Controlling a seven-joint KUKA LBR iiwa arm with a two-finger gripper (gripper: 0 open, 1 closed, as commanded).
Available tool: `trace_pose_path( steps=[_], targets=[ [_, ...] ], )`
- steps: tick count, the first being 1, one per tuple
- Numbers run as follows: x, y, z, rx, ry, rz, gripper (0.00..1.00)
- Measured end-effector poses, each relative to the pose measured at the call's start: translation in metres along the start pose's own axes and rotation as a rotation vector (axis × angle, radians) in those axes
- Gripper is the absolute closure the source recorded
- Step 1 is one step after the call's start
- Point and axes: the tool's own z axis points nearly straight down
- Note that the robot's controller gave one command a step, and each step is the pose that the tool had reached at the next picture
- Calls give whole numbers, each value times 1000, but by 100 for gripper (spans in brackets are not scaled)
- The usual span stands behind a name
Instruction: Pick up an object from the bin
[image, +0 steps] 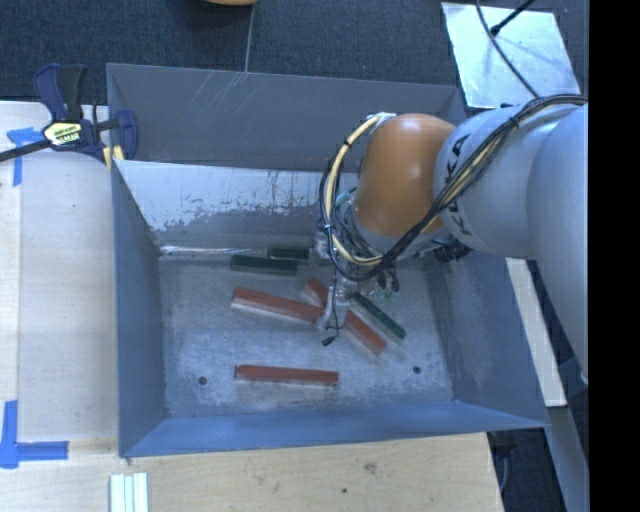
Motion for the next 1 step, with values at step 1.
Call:
trace_pose_path(
  steps=[1],
  targets=[
    [-4,7,17,3,0,-47,0]
  ],
)
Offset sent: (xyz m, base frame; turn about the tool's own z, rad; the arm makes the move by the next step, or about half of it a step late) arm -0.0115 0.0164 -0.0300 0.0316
